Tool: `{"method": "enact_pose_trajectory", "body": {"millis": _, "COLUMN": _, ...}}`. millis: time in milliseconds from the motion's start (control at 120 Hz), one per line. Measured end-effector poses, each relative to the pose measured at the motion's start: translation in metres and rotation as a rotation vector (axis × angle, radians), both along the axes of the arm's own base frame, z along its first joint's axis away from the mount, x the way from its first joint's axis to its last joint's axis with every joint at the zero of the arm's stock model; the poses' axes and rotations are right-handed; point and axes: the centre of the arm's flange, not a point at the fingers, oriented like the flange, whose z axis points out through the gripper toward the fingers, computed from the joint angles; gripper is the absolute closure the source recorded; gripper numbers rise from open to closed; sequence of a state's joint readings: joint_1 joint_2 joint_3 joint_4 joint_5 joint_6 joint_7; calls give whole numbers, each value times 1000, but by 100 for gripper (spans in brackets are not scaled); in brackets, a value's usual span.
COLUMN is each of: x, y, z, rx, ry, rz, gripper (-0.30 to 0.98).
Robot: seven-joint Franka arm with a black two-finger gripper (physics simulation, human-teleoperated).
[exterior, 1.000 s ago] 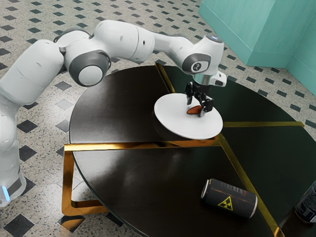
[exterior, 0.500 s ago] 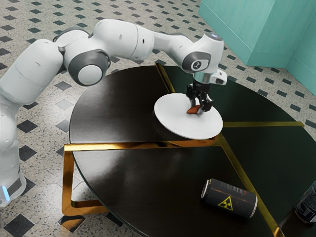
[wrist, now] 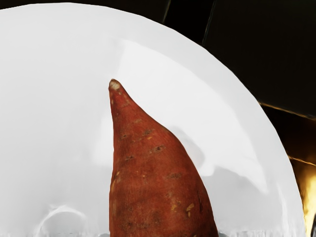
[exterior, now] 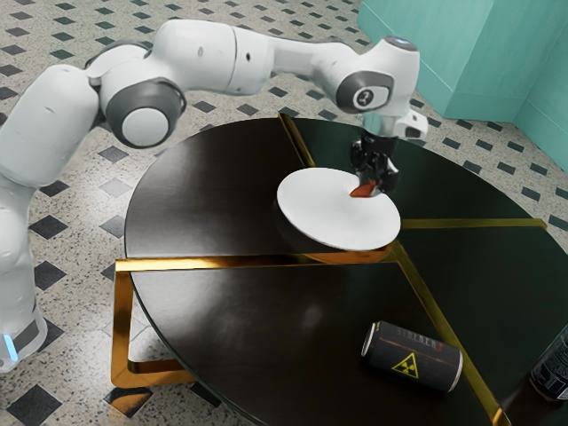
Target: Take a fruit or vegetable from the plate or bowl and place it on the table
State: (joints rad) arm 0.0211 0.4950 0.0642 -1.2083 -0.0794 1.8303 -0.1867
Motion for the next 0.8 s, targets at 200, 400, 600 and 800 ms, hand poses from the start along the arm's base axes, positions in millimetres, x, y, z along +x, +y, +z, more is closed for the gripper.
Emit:
{"method": "enact_pose_trajectory", "body": {"millis": 200, "x": -2, "y": -69, "z": 5, "rx": -30, "ry": 8, "rz": -94, "gripper": 51}}
{"method": "enact_pose_trajectory", "body": {"millis": 400, "x": -6, "y": -140, "z": 10, "rx": -39, "ry": 0, "rz": -181, "gripper": 50}}
{"method": "enact_pose_trajectory", "body": {"millis": 600, "x": -9, "y": -171, "z": 6, "rx": -43, "ry": -1, "rz": -209, "gripper": 50}}
{"method": "enact_pose_trajectory", "body": {"millis": 800, "x": -11, "y": -186, "z": 6, "rx": -47, "ry": -2, "rz": -218, "gripper": 16}}
